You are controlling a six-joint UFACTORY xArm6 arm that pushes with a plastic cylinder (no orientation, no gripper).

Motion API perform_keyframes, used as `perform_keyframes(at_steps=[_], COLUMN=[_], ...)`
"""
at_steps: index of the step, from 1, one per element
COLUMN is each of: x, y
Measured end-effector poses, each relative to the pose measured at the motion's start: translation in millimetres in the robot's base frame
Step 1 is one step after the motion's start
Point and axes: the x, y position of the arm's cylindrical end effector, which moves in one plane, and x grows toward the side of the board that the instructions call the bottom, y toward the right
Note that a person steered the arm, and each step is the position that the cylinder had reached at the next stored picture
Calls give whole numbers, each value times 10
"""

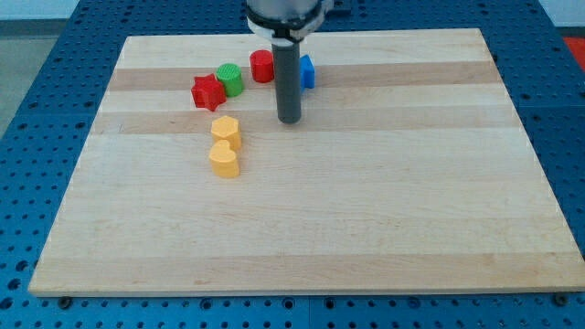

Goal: Move the yellow hexagon to the bottom right of the green circle

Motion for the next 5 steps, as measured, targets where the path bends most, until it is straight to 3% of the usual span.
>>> perform_keyframes(at_steps=[1,2,4,5], x=[494,1018,1013,841], y=[184,2,-966,-935])
